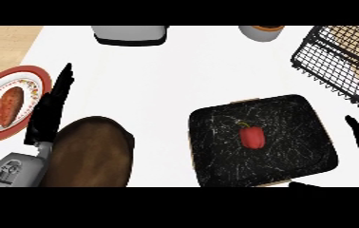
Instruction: Pick the bell pepper from the tray and place it in the tiered basket
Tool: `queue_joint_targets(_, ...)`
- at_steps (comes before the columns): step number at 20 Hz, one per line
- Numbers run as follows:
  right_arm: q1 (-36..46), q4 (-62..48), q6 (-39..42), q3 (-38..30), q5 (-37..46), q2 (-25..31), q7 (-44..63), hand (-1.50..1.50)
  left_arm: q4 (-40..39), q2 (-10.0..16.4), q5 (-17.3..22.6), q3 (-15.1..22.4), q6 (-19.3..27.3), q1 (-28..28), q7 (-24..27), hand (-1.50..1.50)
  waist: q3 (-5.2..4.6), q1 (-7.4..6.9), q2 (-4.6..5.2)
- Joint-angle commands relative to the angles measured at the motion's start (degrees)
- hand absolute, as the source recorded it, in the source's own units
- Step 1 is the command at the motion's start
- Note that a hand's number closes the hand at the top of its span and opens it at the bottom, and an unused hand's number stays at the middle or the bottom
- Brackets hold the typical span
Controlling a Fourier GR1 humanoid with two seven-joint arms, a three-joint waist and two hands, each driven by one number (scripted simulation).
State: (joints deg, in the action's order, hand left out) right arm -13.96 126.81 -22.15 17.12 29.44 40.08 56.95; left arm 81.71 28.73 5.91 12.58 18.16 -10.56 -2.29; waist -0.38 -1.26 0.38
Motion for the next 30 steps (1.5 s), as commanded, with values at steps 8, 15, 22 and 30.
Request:
queue_joint_targets(8, 21.36, -10.48, 14.11, 6.02, 2.65, -11.60, 23.54, -1.50, -2.28, -3.71, -2.17, 0.89, 0.51, -0.82, 0.62, 0.00, 0.21, -0.18, -0.02)
queue_joint_targets(15, 19.58, -15.13, 15.72, 9.88, 7.90, -17.32, 24.20, -1.50, -1.85, 0.25, 0.14, -3.54, -3.39, 1.23, 1.63, 0.00, 0.28, 0.94, -0.35)
queue_joint_targets(22, 21.85, -13.71, 21.04, 11.54, 14.23, -21.64, 27.55, -1.50, 2.08, -2.31, -2.95, -1.83, -1.07, 2.82, -0.72, 0.00, 0.29, 1.03, -0.56)
queue_joint_targets(30, 23.01, -16.95, 27.12, 12.37, 21.38, -26.22, 27.09, -1.50, -1.12, -3.52, -4.01, -2.65, -1.70, 1.09, -0.49, 0.00, 0.27, 1.57, -0.40)
